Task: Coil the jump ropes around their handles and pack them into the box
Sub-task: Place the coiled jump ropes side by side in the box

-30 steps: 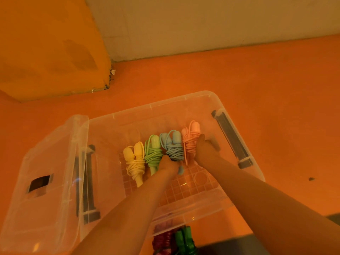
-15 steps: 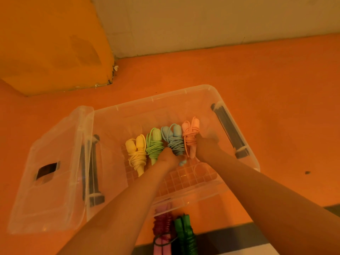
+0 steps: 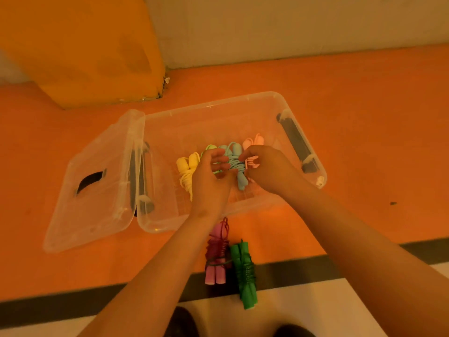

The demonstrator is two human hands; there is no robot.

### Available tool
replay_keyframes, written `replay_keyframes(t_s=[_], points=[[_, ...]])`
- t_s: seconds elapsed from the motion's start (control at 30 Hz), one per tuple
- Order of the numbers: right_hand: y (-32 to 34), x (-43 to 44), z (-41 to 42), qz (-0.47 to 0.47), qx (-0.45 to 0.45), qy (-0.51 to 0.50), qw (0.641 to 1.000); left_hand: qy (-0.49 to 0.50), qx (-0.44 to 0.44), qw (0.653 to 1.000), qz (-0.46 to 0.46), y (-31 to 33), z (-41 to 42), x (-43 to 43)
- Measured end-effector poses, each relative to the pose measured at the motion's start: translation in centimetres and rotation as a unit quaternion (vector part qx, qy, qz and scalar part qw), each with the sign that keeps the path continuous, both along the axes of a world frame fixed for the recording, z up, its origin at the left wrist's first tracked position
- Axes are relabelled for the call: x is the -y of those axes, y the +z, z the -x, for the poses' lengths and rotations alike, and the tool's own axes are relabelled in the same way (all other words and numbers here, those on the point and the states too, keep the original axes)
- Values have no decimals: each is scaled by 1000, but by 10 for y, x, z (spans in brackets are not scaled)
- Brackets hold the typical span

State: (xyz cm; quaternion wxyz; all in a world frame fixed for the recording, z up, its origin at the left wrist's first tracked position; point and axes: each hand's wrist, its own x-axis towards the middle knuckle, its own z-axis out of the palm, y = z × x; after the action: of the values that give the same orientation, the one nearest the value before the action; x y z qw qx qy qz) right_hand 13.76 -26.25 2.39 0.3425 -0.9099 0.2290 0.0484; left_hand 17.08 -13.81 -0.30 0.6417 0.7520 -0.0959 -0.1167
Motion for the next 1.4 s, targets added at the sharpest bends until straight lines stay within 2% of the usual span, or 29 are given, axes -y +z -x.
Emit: replay_keyframes(t_s=[0.13,0.23,0.3,0.4,0.5,0.6,0.7,0.8,0.87,0.97,1.03,1.1,1.17,1.4], points=[[22,-26,34,-24,71,24,997,22,64,998,-4,21,32,-20],[24,-37,61,-57,-3,42,998,2,71,997,-13,23,66,-41],[12,-43,76,-61,-71,50,994,-16,56,997,-56,13,84,-57],[-25,-55,98,-39,-170,53,983,-36,6,991,-131,-18,103,-85],[-62,-66,114,5,-249,44,967,-62,-81,971,-214,-56,106,-104],[-91,-72,125,25,-304,30,952,-66,-171,942,-281,-90,101,-118],[-112,-83,137,7,-335,22,942,-90,-195,924,-318,-112,101,-123],[-133,-92,146,-68,-311,-25,948,-100,-223,922,-301,-125,104,-120],[-141,-92,145,-151,-287,-70,943,-94,-252,923,-276,-131,104,-118],[-139,-83,143,-295,-277,-129,905,-74,-291,927,-224,-133,105,-121],[-129,-72,143,-344,-283,-111,888,-54,-324,930,-162,-127,107,-127],[-117,-62,146,-345,-293,-74,889,-55,-330,933,-131,-117,107,-137],[-103,-53,150,-308,-295,-27,904,-76,-320,937,-116,-107,106,-148],[-1,-15,153,-172,-274,155,933,-242,-292,914,-141,-2,84,-169]])
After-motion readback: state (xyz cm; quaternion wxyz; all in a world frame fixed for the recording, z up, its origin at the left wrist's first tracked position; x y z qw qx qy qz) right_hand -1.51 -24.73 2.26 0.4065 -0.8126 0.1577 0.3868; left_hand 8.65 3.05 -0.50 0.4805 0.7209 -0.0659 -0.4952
